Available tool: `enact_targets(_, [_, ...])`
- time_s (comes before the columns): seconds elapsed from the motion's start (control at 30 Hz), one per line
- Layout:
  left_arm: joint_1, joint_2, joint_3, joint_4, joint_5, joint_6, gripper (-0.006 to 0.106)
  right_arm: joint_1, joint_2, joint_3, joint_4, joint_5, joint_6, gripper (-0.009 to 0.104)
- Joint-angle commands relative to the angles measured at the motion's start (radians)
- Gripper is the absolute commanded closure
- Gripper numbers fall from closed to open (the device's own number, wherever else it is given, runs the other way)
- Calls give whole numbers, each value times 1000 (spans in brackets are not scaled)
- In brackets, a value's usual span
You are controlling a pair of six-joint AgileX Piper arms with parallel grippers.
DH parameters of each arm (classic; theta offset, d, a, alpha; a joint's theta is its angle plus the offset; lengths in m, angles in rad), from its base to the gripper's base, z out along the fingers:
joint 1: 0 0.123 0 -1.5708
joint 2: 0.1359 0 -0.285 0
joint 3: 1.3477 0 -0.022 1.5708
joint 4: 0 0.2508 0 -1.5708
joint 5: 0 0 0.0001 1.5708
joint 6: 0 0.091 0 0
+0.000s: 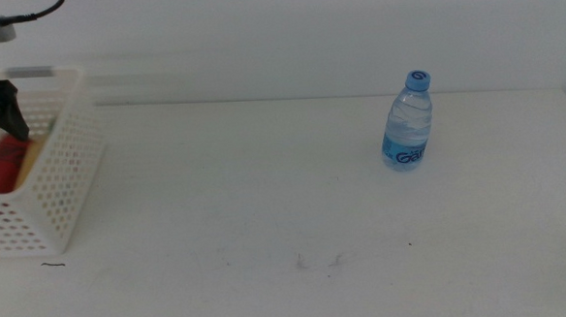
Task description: Use arms to grab the bottles and put them into the dustbin to the left of the table.
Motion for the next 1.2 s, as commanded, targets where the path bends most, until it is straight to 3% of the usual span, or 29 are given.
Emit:
enact_targets(0.0, [-2, -41, -11, -25, -5, -8, 7, 5, -4, 4, -3, -10, -3, 3])
enact_targets(0.3, [-102, -462, 28, -127, -15, 39, 7, 5, -4, 4, -3, -10, -3, 3])
enact_targets(0.63, [-199, -922, 406, -506, -133, 406, 7, 5, -4, 4, -3, -10, -3, 3])
enact_targets(0.9, [-199, -1079, 550, -530, -136, 432, 7, 5, -4, 4, -3, -10, -3, 3])
enact_targets(1.03, [-233, -1092, 585, -595, -97, 451, 7, 5, -4, 4, -3, -10, -3, 3])
enact_targets(1.17, [-393, -1092, 587, -505, -165, 421, 7, 5, -4, 4, -3, -10, -3, 3])
